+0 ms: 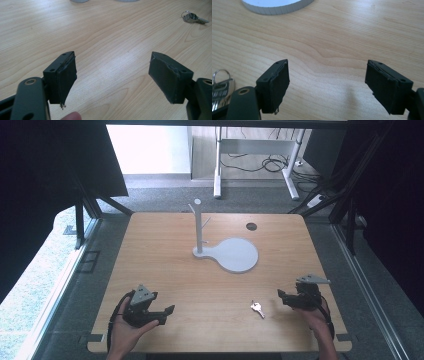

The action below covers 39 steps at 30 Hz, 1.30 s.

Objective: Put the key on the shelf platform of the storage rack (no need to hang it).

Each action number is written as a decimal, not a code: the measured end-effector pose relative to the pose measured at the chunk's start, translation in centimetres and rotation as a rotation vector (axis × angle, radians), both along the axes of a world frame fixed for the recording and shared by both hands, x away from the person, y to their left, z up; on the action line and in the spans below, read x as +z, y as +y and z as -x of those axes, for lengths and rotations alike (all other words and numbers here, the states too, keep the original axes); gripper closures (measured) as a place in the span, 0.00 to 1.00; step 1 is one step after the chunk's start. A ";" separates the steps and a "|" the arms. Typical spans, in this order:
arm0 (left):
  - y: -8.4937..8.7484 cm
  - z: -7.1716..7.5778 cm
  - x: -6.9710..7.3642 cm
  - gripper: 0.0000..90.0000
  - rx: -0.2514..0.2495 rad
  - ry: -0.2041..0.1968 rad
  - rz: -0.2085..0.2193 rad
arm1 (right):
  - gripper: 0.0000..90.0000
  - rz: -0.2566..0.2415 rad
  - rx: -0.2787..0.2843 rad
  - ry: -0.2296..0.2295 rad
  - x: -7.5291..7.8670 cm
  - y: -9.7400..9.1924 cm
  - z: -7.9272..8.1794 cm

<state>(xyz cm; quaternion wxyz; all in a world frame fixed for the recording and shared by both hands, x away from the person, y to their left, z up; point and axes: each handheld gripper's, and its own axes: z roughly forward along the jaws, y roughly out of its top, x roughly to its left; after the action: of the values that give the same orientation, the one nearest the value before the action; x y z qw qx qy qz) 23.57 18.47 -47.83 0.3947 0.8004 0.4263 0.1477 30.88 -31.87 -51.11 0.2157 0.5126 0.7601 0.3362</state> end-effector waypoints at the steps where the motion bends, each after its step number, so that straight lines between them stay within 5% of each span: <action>1: 0.0 0.0 0.0 0.25 0.000 0.000 0.001 | 0.25 -0.007 0.004 -0.003 0.1 0.0 0.0; 9: 0.3 0.0 -0.1 0.24 0.001 0.005 0.011 | 0.24 -0.055 0.074 -0.010 0.6 -0.3 0.5; 39: 0.5 -0.1 -0.2 0.24 -0.007 0.016 0.004 | 0.31 -0.016 0.090 0.008 0.5 0.0 0.6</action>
<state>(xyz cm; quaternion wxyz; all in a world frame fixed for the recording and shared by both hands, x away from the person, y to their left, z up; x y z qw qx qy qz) 23.69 18.94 -48.04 0.3935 0.8021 0.4271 0.1393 30.28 -31.83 -50.62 0.1932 0.4808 0.7805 0.3498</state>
